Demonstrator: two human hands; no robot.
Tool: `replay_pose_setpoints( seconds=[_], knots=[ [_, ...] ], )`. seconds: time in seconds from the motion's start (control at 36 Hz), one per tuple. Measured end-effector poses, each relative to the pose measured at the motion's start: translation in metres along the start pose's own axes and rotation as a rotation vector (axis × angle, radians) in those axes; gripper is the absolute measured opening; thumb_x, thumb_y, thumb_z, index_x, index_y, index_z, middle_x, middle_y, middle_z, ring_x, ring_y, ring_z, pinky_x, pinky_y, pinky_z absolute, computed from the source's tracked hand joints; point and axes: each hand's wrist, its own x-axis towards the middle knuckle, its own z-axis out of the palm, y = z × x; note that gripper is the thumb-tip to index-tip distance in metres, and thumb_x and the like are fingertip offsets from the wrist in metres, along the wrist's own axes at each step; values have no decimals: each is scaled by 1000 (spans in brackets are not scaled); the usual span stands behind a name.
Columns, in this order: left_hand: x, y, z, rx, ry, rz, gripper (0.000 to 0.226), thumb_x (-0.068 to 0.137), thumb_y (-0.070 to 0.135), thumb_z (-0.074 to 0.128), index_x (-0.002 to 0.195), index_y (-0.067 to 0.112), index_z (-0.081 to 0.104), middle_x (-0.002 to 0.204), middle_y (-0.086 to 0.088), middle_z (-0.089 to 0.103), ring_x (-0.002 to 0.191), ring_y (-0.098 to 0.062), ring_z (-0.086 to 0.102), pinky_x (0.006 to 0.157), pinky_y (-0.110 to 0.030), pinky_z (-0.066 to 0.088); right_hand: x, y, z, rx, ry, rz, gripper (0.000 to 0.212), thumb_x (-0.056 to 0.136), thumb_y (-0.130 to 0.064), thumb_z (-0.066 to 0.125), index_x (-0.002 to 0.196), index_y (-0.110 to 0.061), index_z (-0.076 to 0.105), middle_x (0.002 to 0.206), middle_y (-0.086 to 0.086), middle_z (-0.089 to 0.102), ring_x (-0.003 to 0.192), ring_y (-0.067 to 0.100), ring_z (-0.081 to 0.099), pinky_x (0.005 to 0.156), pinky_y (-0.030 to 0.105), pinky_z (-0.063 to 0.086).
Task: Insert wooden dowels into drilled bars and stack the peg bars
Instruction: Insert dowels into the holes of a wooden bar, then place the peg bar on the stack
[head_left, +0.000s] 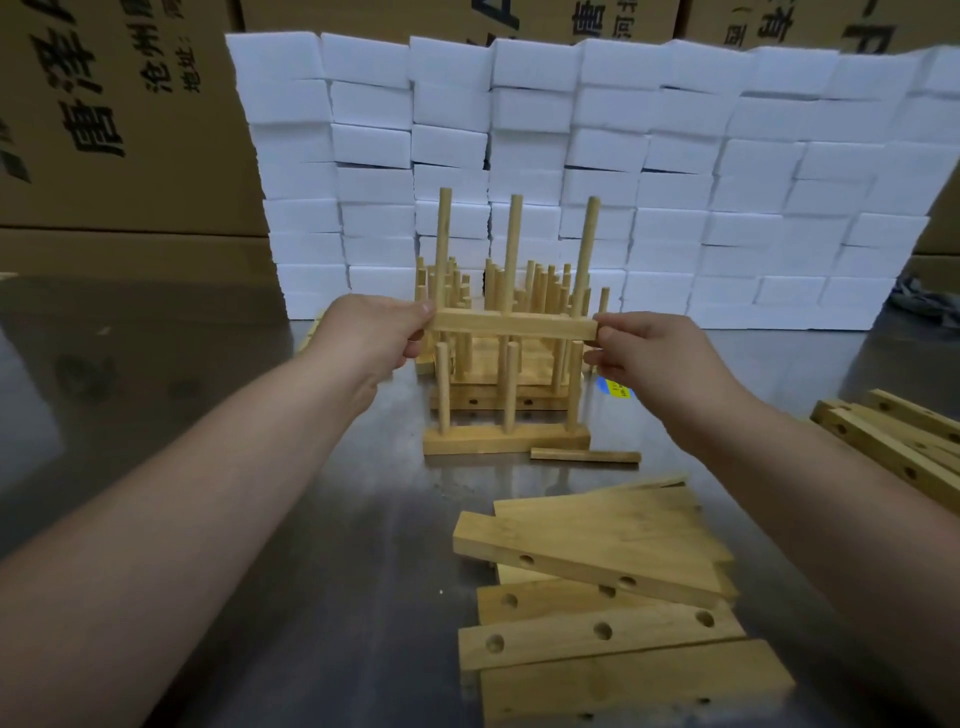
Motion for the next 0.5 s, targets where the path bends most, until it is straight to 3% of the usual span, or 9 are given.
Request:
replay_pose_setpoints(
  seconds=[0.11, 0.17, 0.25, 0.33, 0.42, 0.5],
  knots=[
    [4, -9, -1, -15, 15, -18, 18, 85, 26, 66, 95, 10, 67, 77, -2, 64, 65, -12, 58, 71, -25, 51, -1, -2, 0, 31, -134, 79, 27, 93, -33, 48, 81, -21, 69, 100, -5, 70, 101, 10, 63, 103, 38, 41],
    [5, -12, -1, -4, 42, 6, 18, 85, 26, 65, 97, 11, 66, 81, -2, 65, 67, -12, 60, 68, -24, 53, -3, -1, 1, 29, -189, 109, 26, 94, -41, 44, 91, -27, 66, 112, -7, 66, 103, 4, 59, 108, 37, 35],
    [4, -16, 1, 67, 67, 29, 13, 85, 26, 65, 88, 14, 61, 82, -3, 65, 69, -13, 62, 72, -30, 55, -5, 3, 2, 33, -220, 151, 41, 96, -48, 36, 119, -23, 59, 120, -5, 60, 99, 2, 56, 111, 37, 29],
    [3, -24, 4, 145, 14, -1, 12, 86, 23, 64, 80, 14, 60, 79, -5, 65, 70, -16, 62, 77, -35, 53, -5, 5, 4, -26, -219, 216, 44, 95, -54, 32, 113, -24, 58, 110, -3, 61, 101, 9, 57, 111, 39, 30],
    [1, -31, 6, 235, -28, -48, 10, 87, 19, 62, 81, 11, 63, 80, -6, 65, 71, -15, 60, 77, -33, 52, -5, 9, 6, -81, -223, 279, 54, 94, -57, 30, 120, -17, 56, 110, 0, 59, 100, 13, 55, 110, 38, 31],
    [0, -35, 7, 324, -60, -67, 12, 88, 17, 60, 80, 10, 65, 82, -5, 65, 77, -18, 59, 74, -31, 48, -6, 12, 8, -168, -236, 311, 59, 94, -57, 27, 125, -16, 55, 125, 4, 58, 111, 16, 53, 109, 38, 32]
  ],
)
